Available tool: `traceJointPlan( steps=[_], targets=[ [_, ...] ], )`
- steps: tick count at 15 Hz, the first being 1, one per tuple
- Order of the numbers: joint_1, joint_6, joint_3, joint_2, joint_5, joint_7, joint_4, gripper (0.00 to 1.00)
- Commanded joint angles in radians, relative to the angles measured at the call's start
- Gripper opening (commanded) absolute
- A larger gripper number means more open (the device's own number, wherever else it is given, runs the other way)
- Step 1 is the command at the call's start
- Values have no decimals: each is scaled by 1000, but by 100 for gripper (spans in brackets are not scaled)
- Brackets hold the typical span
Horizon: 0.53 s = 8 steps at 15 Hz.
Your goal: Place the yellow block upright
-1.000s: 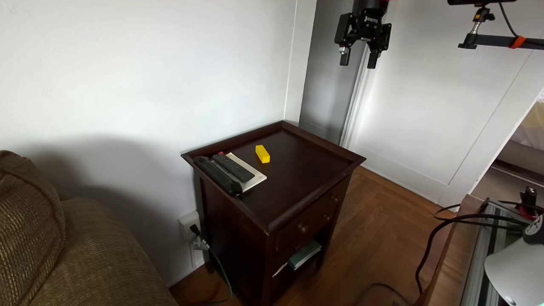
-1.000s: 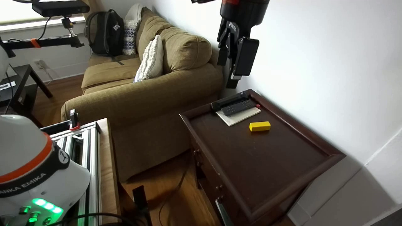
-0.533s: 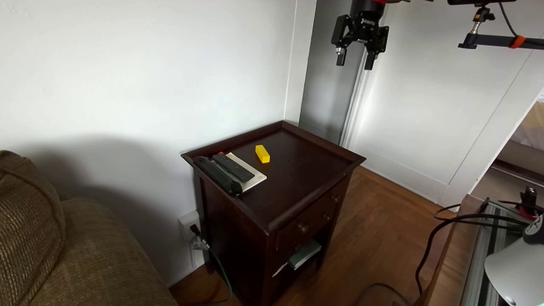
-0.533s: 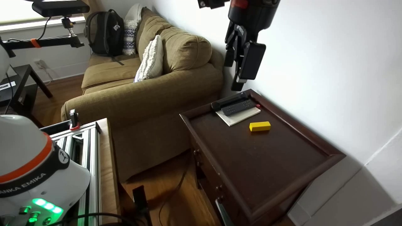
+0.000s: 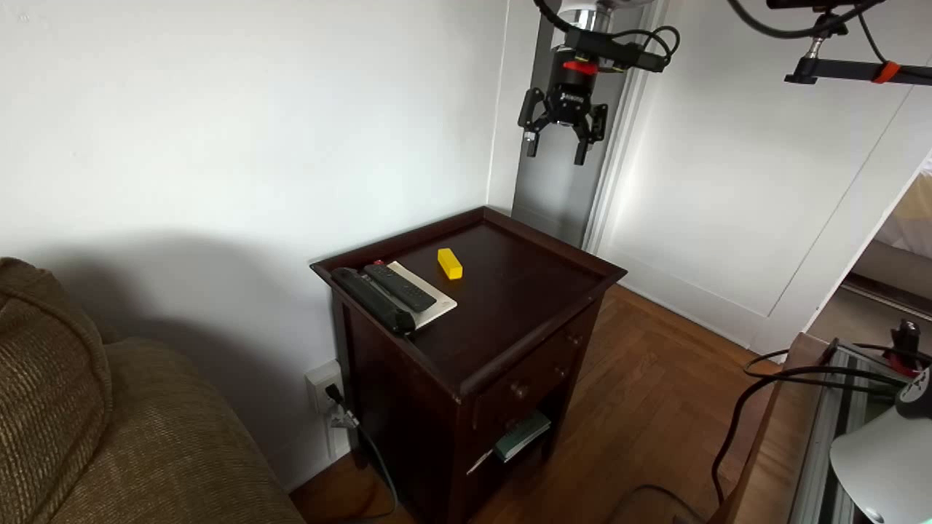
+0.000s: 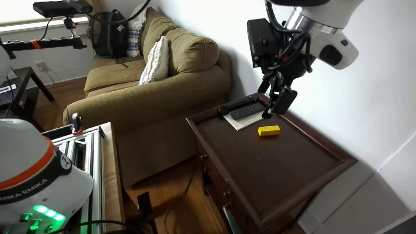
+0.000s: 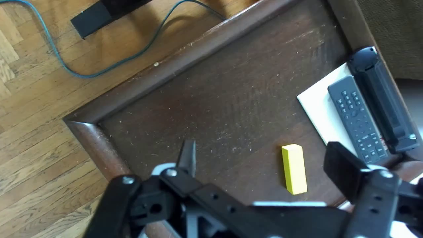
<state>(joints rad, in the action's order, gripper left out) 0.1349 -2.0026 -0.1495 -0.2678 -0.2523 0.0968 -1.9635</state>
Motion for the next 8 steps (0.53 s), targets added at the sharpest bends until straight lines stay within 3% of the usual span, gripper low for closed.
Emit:
traceJointPlan(
  steps=[1,8],
  targets=[
    [22,36,28,-189,-62,15,180,100],
    [27,172,73,-483,-61,68,521,100]
  ],
)
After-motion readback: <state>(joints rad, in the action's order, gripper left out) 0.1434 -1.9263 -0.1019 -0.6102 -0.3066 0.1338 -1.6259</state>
